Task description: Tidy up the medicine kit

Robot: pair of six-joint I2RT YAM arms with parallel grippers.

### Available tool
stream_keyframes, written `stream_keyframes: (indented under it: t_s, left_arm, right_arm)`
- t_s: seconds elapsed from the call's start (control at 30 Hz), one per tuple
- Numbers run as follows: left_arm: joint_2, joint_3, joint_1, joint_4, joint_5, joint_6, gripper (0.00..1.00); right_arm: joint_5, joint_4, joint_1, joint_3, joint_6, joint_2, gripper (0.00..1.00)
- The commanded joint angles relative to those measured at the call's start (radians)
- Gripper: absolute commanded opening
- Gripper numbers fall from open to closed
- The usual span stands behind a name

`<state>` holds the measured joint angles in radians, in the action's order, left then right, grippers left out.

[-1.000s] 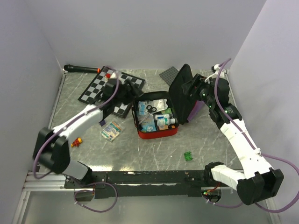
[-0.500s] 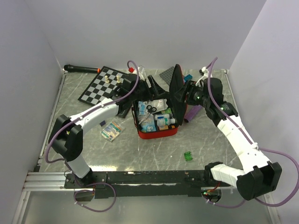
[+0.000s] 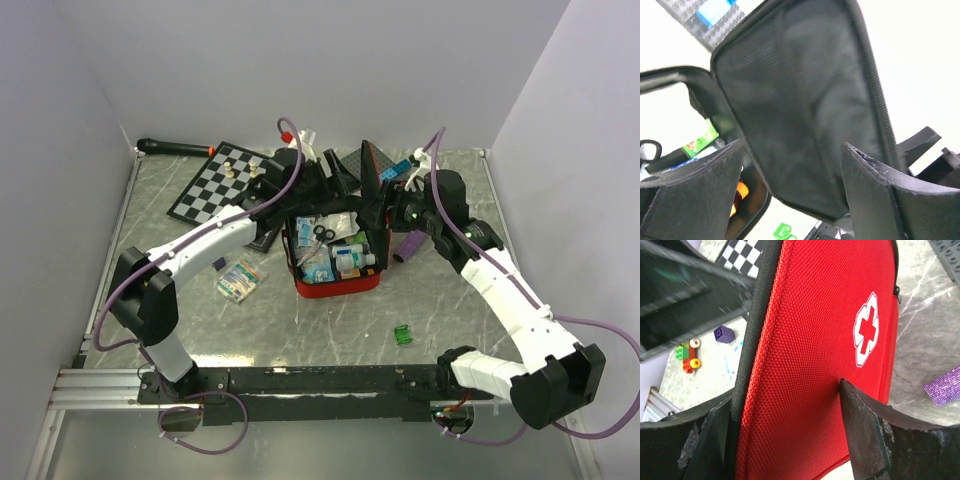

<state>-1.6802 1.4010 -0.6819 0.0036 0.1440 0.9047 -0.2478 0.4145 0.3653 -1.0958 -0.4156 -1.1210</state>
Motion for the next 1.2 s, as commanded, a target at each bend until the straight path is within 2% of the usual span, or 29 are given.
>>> stream_keyframes:
  t_s: [0.0,0.37,0.57,0.77,0.97,1.17]
  left_arm:
    - [-0.004,0.099,-0.013,-0.06,-0.04,-0.053,0.81]
    - [-0.058,0.173,-0.028,-0.197,-0.061,-0.105,0.81]
    - [-0.056,0.138,-0.028,-0.165,-0.066,-0.105,0.78]
    - [-0.118,0.214,-0.028,-0.186,-0.07,-0.118,0.78]
    - [-0.208,0.314,-0.028,-0.295,-0.119,-0.155,0.76]
    - [-0.197,0.325,-0.03,-0.372,-0.214,-0.171,0.69]
  right_arm:
    - [-0.022,0.043,0.023,-0.079,0.029,-0.02,0.75]
    - [-0.018,0.087,0.078,-0.144,0.041,-0.076,0.77]
    - [-0.025,0.083,0.083,-0.142,0.04,-0.08,0.77]
    - [-0.015,0.098,0.098,-0.153,0.052,-0.094,0.78]
    - [-0.01,0.105,0.101,-0.148,0.055,-0.1,0.78]
    - [0.051,0.147,0.103,-0.157,0.064,-0.095,0.78]
